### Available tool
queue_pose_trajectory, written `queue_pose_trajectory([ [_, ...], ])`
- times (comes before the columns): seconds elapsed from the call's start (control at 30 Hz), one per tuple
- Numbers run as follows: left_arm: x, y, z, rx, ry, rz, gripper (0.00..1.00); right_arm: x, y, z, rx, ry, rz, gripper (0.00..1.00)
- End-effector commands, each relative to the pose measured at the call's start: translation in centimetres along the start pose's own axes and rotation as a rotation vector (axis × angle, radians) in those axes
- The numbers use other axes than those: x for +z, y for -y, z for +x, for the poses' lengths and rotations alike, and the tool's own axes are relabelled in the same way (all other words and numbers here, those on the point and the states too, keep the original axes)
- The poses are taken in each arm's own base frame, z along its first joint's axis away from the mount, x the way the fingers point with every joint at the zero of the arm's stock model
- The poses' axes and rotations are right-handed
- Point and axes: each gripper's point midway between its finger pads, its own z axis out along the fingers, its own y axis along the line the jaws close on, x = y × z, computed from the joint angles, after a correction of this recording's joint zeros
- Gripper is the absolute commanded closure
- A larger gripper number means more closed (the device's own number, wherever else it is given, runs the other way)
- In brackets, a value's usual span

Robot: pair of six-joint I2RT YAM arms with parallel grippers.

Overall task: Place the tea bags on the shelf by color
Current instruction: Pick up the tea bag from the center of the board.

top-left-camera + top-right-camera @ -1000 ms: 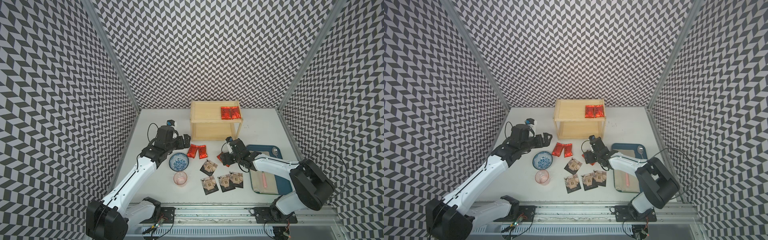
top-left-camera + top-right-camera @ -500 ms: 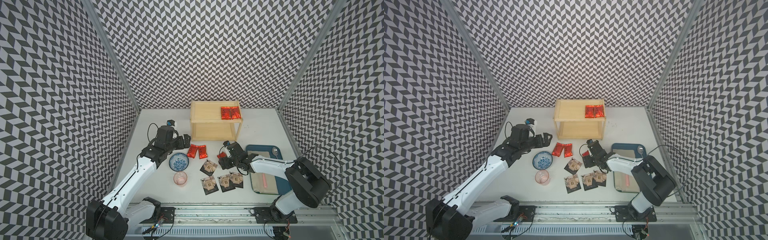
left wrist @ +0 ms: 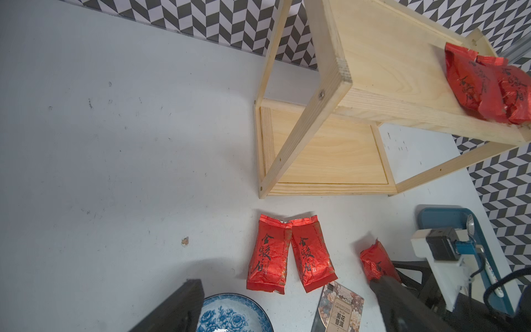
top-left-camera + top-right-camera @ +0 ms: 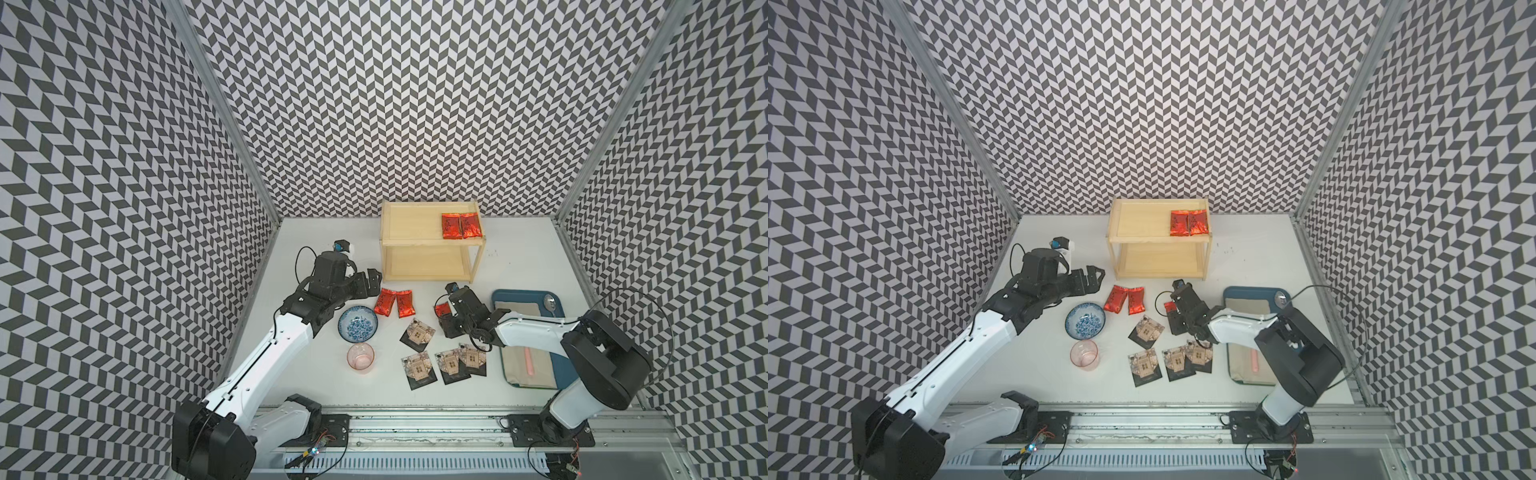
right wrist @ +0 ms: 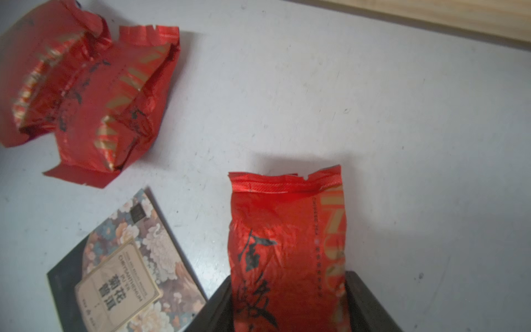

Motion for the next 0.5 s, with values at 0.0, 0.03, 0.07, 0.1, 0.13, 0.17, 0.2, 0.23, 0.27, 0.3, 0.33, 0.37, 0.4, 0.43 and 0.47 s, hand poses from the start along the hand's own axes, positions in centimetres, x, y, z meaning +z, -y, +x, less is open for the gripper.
queue_pose_trajectory([
  [0.0,-0.2,-0.2,-0.2,0.009,0.016,-0.001,0.01,0.5,0.3,-0.2,0.033,0.003,0.036,0.47],
  [0.03,-0.2,-0.2,-0.2,0.010,0.016,-0.002,0.01,0.5,0.4,-0.1,0.038,0.003,0.041,0.49],
  [0.07,-0.2,-0.2,-0.2,0.009,0.016,-0.003,0.01,0.3,0.5,-0.2,0.046,0.005,0.046,0.49],
  [0.1,-0.2,-0.2,-0.2,0.009,0.017,-0.004,0.01,0.0,0.6,-0.3,0.054,0.009,0.049,0.50],
  [0.13,-0.1,-0.2,-0.3,0.009,0.017,-0.005,0.01,-0.3,0.6,-0.5,0.064,0.016,0.049,0.51],
  [0.17,-0.1,-0.2,-0.3,0.009,0.017,-0.005,0.01,-0.8,0.5,-0.7,0.078,0.023,0.046,0.52],
  [0.2,-0.2,-0.2,-0.4,0.009,0.020,-0.005,0.01,-1.4,0.5,-0.9,0.090,0.028,0.044,0.52],
  [0.23,-0.2,-0.2,-0.5,0.009,0.021,-0.006,0.01,-2.0,0.4,-1.2,0.104,0.040,0.038,0.53],
  [0.27,-0.1,-0.1,-0.5,0.009,0.020,-0.007,0.01,-2.9,0.3,-1.6,0.121,0.055,0.031,0.53],
  [0.3,-0.2,-0.1,-0.7,0.009,0.023,-0.010,0.01,-3.9,0.3,-2.2,0.137,0.074,0.024,0.53],
  [0.33,-0.3,-0.2,-0.8,0.009,0.026,-0.016,0.01,-4.8,0.2,-2.7,0.152,0.091,0.017,0.53],
  [0.37,-0.4,-0.2,-1.2,0.011,0.032,-0.022,0.01,-5.9,0.1,-3.3,0.167,0.111,0.007,0.54],
  [0.4,-0.5,-0.2,-1.5,0.012,0.037,-0.028,0.01,-7.1,-0.1,-4.0,0.181,0.133,-0.003,0.54],
  [0.43,-0.7,-0.2,-1.8,0.012,0.045,-0.031,0.01,-8.2,-0.2,-4.7,0.193,0.151,-0.013,0.55],
  [0.47,-0.8,-0.1,-2.0,0.012,0.051,-0.032,0.01,-9.5,-0.4,-5.6,0.206,0.181,-0.026,0.55],
])
